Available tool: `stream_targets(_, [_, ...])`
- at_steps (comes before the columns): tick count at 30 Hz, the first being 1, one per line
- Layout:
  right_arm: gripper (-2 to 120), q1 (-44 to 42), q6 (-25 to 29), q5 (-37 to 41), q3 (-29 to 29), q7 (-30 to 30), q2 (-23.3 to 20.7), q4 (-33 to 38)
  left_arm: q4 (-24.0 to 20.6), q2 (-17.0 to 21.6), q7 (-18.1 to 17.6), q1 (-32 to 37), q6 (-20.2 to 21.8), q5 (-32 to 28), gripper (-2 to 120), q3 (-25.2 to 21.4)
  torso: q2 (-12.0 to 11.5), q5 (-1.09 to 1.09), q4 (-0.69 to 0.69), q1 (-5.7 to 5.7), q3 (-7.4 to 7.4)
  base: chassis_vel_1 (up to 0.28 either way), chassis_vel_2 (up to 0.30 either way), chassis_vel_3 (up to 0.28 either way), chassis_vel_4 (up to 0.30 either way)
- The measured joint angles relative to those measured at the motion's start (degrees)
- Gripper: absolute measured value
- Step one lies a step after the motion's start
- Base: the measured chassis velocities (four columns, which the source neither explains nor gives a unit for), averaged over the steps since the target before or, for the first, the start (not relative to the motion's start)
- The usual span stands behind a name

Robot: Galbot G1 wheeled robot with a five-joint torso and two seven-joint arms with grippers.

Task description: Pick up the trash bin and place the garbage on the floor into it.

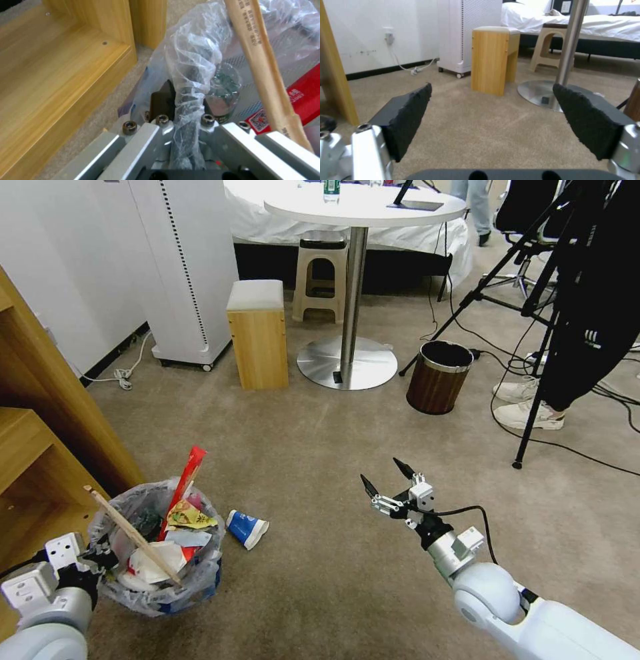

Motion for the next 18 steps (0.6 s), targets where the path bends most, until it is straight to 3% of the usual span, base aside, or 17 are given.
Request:
stream_targets(7, [99,-2.59,0.15,-1.03,2.05,-0.18,1.58,-0.31,-2.85,1.35,-3.42,2.82,2.98,-5.69,1,-2.67,0.0,0.01,0.0,0.0,0.0,0.0,0.0,0.0,0.0])
stream_targets(18, [100,-8.86,2.43,-3.21,7.87,-0.9,2.0,0.36,-4.84,1.07,-3.52,4.87,2.94,-5.21,1,-2.74,0.0,0.02,-0.01,0.0,0.0,0.0,0.0,0.0,0.0])
